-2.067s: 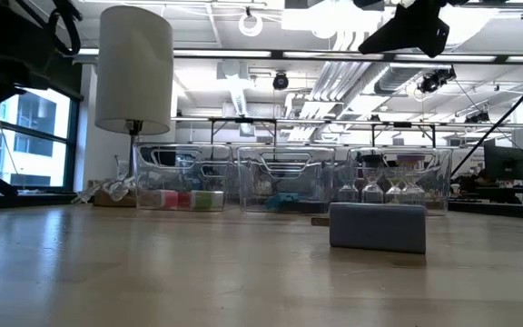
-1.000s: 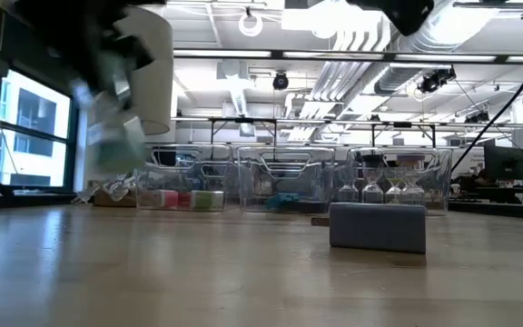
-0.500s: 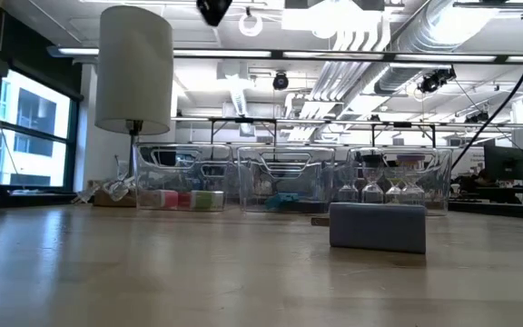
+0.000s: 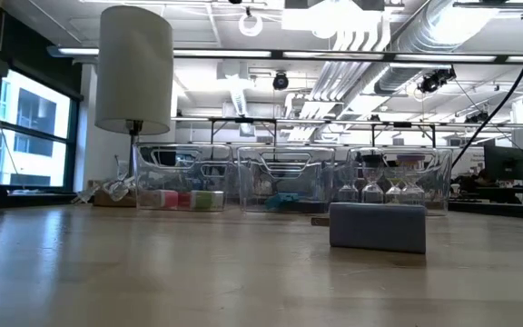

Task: Pick & Place Office items
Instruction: Put the light blue hourglass into the right transparent bin

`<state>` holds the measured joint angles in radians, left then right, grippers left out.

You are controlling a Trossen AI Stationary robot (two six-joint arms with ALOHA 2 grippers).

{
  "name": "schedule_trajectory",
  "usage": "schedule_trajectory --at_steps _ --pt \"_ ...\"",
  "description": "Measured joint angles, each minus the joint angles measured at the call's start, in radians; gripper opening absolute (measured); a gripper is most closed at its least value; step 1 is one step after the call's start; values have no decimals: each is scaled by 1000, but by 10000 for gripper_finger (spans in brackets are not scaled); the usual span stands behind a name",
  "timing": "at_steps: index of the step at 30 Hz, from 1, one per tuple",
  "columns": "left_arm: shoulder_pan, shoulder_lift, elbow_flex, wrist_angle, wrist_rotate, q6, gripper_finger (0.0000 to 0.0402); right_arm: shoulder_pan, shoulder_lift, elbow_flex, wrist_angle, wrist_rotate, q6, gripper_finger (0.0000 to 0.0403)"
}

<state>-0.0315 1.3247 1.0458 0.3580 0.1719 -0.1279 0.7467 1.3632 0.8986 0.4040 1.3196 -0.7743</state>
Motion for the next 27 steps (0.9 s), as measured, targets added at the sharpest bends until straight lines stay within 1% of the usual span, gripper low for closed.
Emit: schedule_trajectory --at_steps 3,7,11,14,19,27 --pt "11 0 0 27 22 0 184 -42 0 0 72 -22 -108 289" --pt "13 1 0 23 23 0 184 -87 0 0 184 -56 -256 289" --pt "13 1 0 25 30 0 184 -105 0 0 238 -150 -373 289" --pt "13 1 0 30 62 0 184 -122 1 0 237 -207 -418 289" --pt "13 1 0 29 70 8 184 -165 1 0 237 -245 -459 289" --pt "15 1 0 16 77 23 184 -205 1 0 237 -350 -504 289"
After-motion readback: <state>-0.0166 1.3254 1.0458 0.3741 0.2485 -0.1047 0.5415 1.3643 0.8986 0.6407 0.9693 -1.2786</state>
